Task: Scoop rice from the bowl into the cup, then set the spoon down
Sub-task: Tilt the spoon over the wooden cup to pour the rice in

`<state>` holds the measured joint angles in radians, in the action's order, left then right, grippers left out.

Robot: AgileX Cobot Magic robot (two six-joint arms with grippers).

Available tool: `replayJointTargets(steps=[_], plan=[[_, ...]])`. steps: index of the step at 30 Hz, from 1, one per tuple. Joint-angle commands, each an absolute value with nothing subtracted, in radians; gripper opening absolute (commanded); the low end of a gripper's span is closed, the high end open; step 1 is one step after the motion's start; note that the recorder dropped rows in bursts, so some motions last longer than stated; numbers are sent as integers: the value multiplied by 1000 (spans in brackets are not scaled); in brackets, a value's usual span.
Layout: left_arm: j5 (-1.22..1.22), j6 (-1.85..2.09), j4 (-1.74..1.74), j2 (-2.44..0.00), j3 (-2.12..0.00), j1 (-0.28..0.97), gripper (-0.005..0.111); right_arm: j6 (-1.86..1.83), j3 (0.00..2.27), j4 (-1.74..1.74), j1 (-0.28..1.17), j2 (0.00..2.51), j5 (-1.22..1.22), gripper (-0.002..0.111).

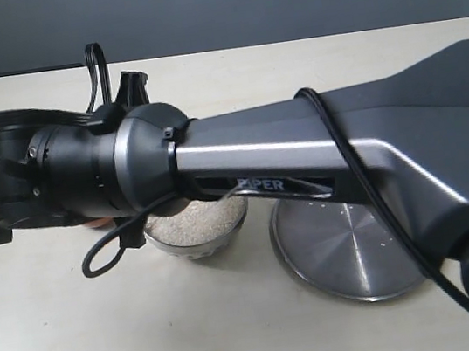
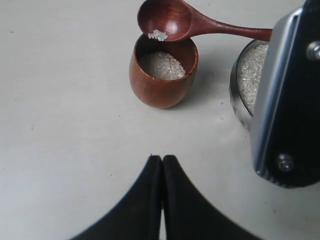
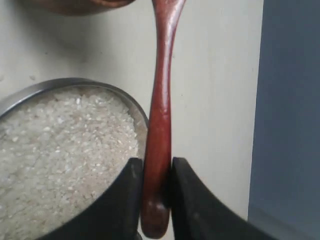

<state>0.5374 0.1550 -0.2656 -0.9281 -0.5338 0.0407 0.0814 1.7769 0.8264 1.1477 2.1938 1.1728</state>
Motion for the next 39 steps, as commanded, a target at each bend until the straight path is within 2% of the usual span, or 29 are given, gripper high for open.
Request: replayJointTargets(steps=[1,39], plan=[[527,149,-275,-931,-527,43,0,60,1780,845,1147,2192,1195,-1],[528,149,-289,-931,-527,43,0,29,1780,870,1168,2192,1221,-1]])
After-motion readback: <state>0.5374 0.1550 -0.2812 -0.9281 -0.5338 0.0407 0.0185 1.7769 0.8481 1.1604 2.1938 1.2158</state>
